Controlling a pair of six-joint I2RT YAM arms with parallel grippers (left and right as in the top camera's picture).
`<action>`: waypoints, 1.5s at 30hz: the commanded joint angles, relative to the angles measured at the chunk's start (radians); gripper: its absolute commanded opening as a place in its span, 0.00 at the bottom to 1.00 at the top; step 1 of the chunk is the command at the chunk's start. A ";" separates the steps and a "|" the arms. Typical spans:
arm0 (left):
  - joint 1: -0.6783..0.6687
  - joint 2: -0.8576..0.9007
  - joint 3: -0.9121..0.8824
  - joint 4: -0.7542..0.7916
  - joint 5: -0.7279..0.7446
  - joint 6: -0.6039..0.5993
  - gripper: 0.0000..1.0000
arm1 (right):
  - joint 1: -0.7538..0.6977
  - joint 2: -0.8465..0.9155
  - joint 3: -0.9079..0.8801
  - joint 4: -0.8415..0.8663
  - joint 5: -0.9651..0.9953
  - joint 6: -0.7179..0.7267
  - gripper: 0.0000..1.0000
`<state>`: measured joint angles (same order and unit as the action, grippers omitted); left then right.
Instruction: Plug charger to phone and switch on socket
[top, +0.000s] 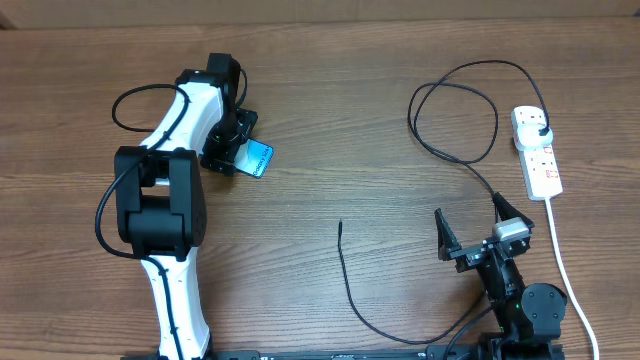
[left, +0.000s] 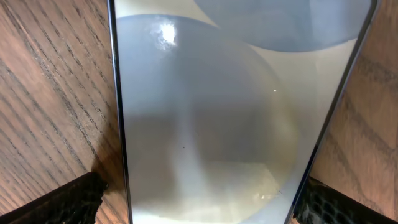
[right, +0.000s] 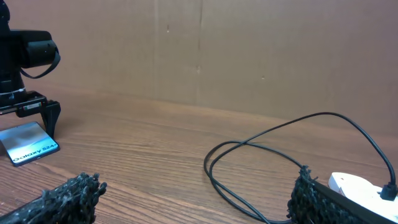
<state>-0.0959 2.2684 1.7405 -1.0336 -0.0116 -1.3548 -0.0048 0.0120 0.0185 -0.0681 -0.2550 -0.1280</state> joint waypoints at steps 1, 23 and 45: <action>0.004 0.082 -0.058 -0.027 -0.055 -0.002 1.00 | 0.005 -0.009 -0.011 0.007 0.003 -0.001 1.00; 0.004 0.082 -0.058 -0.027 -0.100 0.018 1.00 | 0.005 -0.009 -0.011 0.007 0.003 -0.001 1.00; 0.004 0.082 -0.058 -0.027 -0.127 0.024 1.00 | 0.005 -0.009 -0.011 0.007 0.003 -0.001 1.00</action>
<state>-0.0982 2.2684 1.7405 -1.0336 -0.0353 -1.3319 -0.0048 0.0120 0.0185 -0.0677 -0.2550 -0.1284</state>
